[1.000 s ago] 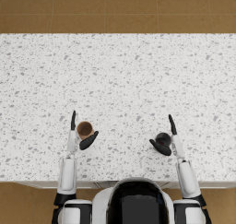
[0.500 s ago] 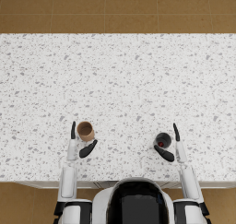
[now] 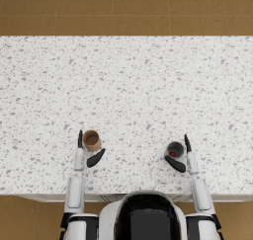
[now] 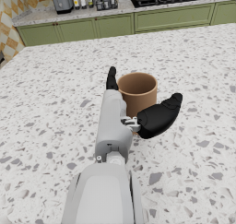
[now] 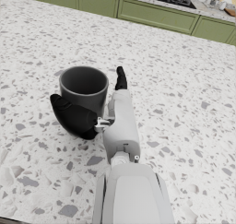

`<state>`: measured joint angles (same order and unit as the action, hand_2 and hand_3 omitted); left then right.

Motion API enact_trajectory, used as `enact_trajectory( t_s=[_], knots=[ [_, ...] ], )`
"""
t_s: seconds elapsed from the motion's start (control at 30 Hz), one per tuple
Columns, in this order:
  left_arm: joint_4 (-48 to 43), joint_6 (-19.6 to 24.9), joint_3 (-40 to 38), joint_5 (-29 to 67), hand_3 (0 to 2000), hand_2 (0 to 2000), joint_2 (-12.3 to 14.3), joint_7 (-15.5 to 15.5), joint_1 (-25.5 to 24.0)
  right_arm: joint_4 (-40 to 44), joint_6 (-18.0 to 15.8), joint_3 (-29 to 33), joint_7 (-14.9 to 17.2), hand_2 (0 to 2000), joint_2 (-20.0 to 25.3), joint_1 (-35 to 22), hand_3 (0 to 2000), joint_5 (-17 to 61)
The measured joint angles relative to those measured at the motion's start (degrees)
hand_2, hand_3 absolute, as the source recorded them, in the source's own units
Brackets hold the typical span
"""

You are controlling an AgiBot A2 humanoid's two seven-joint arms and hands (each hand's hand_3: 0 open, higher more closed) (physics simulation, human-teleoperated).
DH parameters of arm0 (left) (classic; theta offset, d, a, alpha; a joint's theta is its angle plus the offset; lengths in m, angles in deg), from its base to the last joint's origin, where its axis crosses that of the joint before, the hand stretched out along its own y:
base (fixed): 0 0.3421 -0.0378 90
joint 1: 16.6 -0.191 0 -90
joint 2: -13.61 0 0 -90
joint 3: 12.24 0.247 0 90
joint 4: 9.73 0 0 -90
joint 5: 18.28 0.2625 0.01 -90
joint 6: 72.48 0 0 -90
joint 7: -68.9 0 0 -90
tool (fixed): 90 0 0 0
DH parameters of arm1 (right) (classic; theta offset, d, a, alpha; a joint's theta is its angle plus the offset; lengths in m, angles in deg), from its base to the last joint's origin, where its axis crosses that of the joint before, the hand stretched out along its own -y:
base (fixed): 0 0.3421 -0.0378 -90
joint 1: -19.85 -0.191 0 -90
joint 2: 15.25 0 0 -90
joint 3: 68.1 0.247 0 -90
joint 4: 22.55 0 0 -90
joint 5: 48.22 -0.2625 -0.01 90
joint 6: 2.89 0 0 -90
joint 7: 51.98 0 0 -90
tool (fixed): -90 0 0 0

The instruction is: Pick up two cups and pour the berry on the right into the cup on the left

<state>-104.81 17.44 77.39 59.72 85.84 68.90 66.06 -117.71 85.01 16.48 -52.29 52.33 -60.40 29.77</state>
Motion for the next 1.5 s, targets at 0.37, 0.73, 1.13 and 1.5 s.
enact_trajectory(
  t_s=[0.37, 0.73, 1.13, 1.5],
  knots=[
    [5.94, -0.14, 0.84, 0.0, 0, 0, 1.59, -0.02, 4.01, 5.35, 0.93, -0.66, -0.05, 0, 2.16, -2.56, 0, 0.01],
    [9.72, -0.01, 1.49, -0.01, 0, 0, 3.12, 0.0, 7.31, 7.55, 5.28, -4.5, -0.4, 0, 2.37, -5.57, 0, 0.14],
    [10.57, 1.39, 2.74, 0.0, 1280, 2000, 4.41, -0.25, 9.16, 2.22, -1.93, -2.72, -0.13, 2000, 3.36, -4.58, 1280, 0.04],
    [3.37, 1.83, 10.28, -0.01, 1280, 2000, 8.59, -0.21, 17.51, 2.11, -1.85, -3.86, 0.0, 2000, 11.2, -20.59, 1280, 0.01]
  ],
)
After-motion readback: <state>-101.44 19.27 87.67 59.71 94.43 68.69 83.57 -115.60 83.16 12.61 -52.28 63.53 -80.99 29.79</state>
